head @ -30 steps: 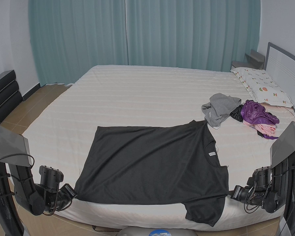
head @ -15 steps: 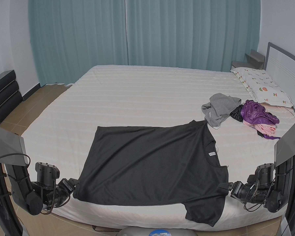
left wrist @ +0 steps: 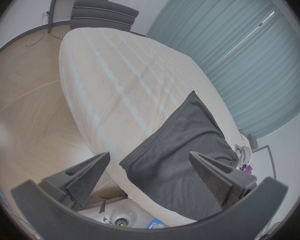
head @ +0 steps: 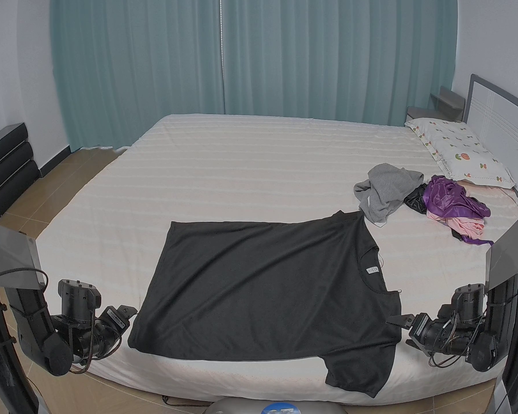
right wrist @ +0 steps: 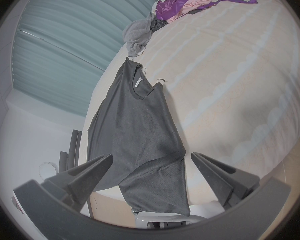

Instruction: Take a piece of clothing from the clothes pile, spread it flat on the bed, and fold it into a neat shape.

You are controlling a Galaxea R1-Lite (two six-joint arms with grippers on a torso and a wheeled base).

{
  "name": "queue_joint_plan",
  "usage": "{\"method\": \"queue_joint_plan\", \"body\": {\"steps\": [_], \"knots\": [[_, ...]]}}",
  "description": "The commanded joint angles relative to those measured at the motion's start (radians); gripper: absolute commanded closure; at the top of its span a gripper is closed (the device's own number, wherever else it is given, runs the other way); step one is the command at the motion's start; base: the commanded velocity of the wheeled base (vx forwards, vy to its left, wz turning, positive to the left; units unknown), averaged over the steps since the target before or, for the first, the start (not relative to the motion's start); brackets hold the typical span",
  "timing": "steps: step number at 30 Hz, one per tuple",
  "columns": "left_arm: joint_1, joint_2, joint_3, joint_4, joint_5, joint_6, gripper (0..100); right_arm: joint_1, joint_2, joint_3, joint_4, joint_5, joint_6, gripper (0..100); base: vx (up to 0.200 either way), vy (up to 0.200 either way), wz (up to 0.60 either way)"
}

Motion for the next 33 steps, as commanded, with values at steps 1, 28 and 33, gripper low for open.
{"method": "queue_joint_plan", "body": {"steps": [1, 28, 33], "knots": [[0.008, 0.005, 0.003, 0.0, -0.003, -0.001, 0, 0.002, -0.001, 0.018, -0.014, 0.001, 0.011, 0, 0.0, 0.2, 0.0], [0.013, 0.001, -0.01, 0.0, -0.014, -0.032, 0, 0.011, 0.001, 0.018, -0.015, -0.001, 0.017, 0, 0.0, 0.081, 0.0], [0.007, -0.002, -0.006, 0.0, -0.017, -0.035, 0, 0.011, -0.001, 0.016, -0.015, -0.001, 0.017, 0, 0.0, 0.0, 0.0]]}}
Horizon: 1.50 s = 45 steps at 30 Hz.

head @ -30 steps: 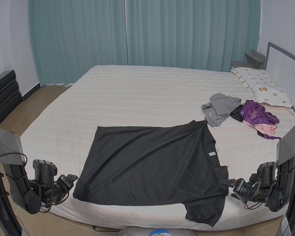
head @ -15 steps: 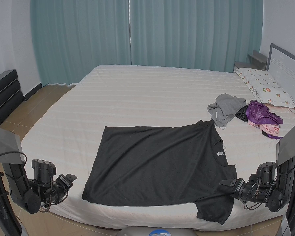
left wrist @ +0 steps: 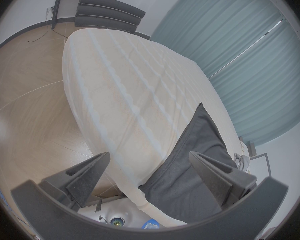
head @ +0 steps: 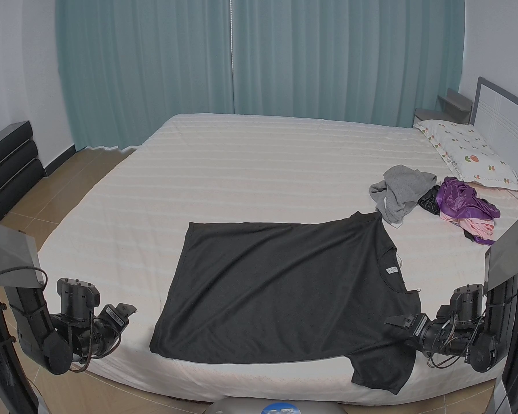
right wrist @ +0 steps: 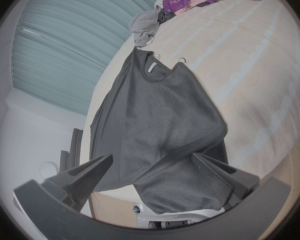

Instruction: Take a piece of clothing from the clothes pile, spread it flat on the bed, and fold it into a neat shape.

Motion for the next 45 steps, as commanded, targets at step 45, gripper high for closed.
{"method": "queue_joint_plan", "body": {"steps": [45], "knots": [[-0.028, 0.498, -1.414, 0.696, -0.158, 0.115, 0, 0.021, -0.029, 0.018, -0.013, -0.006, 0.011, 0, 0.027, 0.0, 0.0]]}}
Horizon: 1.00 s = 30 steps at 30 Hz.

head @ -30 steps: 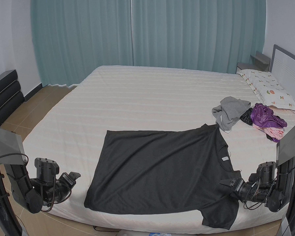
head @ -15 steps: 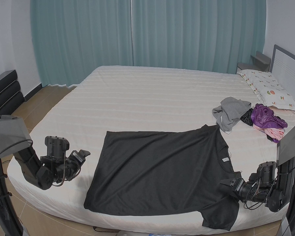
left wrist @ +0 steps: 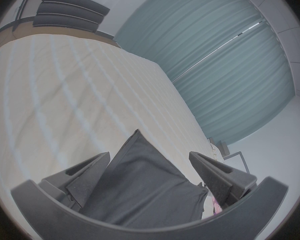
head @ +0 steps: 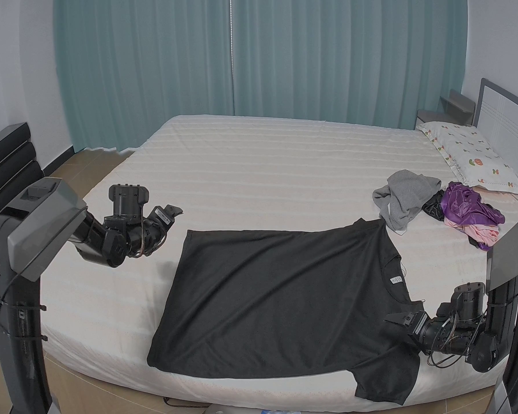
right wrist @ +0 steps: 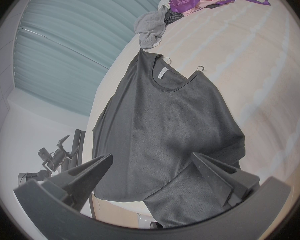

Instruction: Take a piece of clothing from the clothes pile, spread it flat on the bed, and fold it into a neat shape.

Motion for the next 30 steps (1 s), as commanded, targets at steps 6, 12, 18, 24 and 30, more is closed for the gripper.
{"method": "queue_joint_plan", "body": {"steps": [6, 12, 18, 24, 30], "knots": [[-0.004, 0.296, -0.391, 0.157, -0.014, 0.067, 0, 0.004, -0.003, 0.018, -0.013, 0.0, 0.001, 0, 0.0, 0.0, 0.0], [-0.016, 0.354, -0.457, 0.155, 0.041, 0.108, 0, 0.017, -0.002, 0.016, -0.013, -0.002, 0.001, 0, 0.0, 0.0, 0.0], [-0.022, 0.408, -0.54, 0.158, 0.096, 0.116, 0, 0.017, -0.005, 0.016, -0.013, -0.002, 0.001, 0, 0.0, 0.0, 0.0], [-0.039, 0.443, -0.586, 0.197, 0.099, 0.162, 0, 0.018, -0.005, 0.018, -0.013, -0.002, 0.002, 0, 0.0, 0.0, 0.0], [-0.039, 0.473, -0.641, 0.221, 0.11, 0.174, 0, 0.026, -0.008, 0.016, -0.013, -0.002, 0.013, 0, 0.0, 0.0, 0.0]]}}
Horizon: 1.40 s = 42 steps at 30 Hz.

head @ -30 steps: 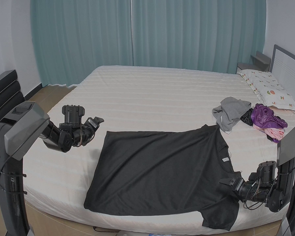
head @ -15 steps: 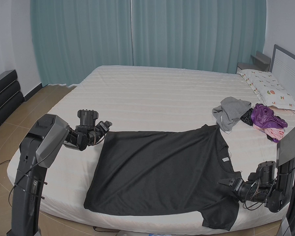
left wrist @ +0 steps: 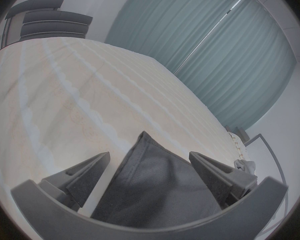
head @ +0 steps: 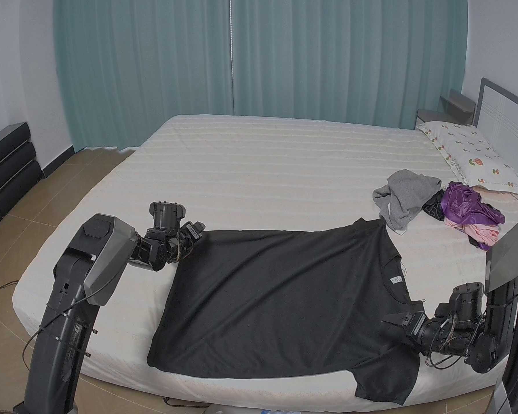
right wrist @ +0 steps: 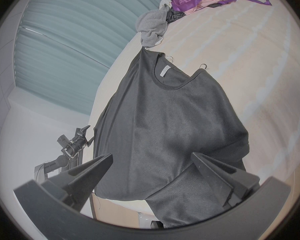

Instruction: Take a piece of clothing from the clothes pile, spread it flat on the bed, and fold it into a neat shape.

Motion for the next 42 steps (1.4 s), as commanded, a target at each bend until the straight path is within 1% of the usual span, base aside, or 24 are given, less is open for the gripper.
{"method": "queue_joint_plan", "body": {"steps": [1, 4, 5, 13, 22, 27, 32, 38, 42], "knots": [[-0.002, 0.032, -0.034, 0.012, 0.002, 0.0, 0, 0.007, -0.003, 0.016, -0.013, 0.001, 0.005, 0, 0.0, 0.0, 0.0], [-0.002, 0.06, -0.116, 0.075, 0.007, -0.001, 0, 0.013, -0.003, 0.018, -0.013, 0.001, 0.006, 0, 0.0, 0.0, 0.0], [-0.002, 0.063, -0.124, 0.088, 0.008, 0.0, 100, 0.013, -0.003, 0.016, -0.013, 0.001, 0.005, 0, 0.0, 0.0, 0.0], [0.001, 0.06, -0.124, 0.088, 0.021, -0.006, 100, 0.011, -0.002, 0.016, -0.013, -0.001, 0.005, 0, 0.0, 0.0, 0.0], [0.014, 0.061, -0.124, 0.013, 0.123, -0.009, 100, 0.011, 0.0, 0.016, -0.013, 0.001, 0.005, 0, 0.0, 0.0, 0.0], [0.018, 0.064, -0.124, -0.028, 0.134, -0.009, 100, 0.011, -0.002, 0.016, -0.015, -0.001, 0.005, 0, 0.0, 0.0, 0.0], [0.026, 0.063, -0.124, -0.033, 0.157, -0.009, 100, 0.01, -0.006, 0.013, -0.015, -0.003, 0.003, 0, 0.0, 0.0, 0.0], [0.032, 0.058, -0.124, -0.034, 0.163, -0.01, 100, 0.007, -0.009, -0.016, -0.015, -0.032, 0.002, 0, 0.0, 0.0, 0.0], [0.037, 0.058, -0.124, -0.042, 0.186, -0.013, 100, 0.011, 0.007, -0.105, -0.013, -0.065, 0.002, 0, 0.0, 0.0, 0.0]]}}
